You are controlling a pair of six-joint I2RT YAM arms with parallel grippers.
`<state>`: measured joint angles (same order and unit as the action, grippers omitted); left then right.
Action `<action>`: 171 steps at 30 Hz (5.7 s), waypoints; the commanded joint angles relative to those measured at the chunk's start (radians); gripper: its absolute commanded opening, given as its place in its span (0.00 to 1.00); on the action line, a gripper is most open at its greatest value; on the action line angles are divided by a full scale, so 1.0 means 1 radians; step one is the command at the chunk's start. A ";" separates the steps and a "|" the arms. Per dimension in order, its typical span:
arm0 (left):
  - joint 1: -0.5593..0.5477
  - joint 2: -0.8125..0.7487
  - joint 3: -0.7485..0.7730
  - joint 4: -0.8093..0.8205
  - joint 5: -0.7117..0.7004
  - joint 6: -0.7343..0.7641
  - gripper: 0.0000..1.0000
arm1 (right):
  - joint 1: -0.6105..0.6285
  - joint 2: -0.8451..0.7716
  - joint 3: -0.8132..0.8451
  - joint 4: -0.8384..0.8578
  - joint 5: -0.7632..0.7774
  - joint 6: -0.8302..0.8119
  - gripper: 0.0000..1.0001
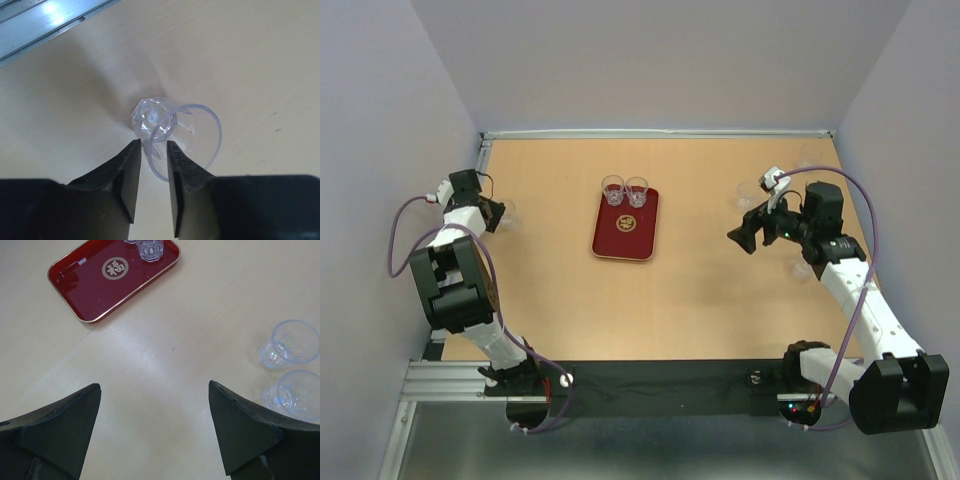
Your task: Place the glasses into the tray
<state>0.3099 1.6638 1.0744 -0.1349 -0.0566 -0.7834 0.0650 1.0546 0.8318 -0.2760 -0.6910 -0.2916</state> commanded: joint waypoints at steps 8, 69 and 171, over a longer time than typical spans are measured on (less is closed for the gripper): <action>0.006 0.034 0.050 -0.020 0.052 0.036 0.08 | -0.007 -0.008 -0.005 0.047 0.013 0.000 0.93; -0.578 0.159 0.213 0.083 0.192 0.470 0.04 | -0.022 0.007 -0.010 0.047 0.044 -0.020 0.93; -0.629 -0.964 -0.373 0.130 -0.055 0.713 0.84 | -0.231 0.699 0.411 0.008 0.423 0.315 0.05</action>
<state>-0.3187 0.7216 0.7086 -0.0456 -0.1097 -0.0853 -0.1623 1.7912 1.2125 -0.2691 -0.2630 0.0559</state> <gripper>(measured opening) 0.840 0.103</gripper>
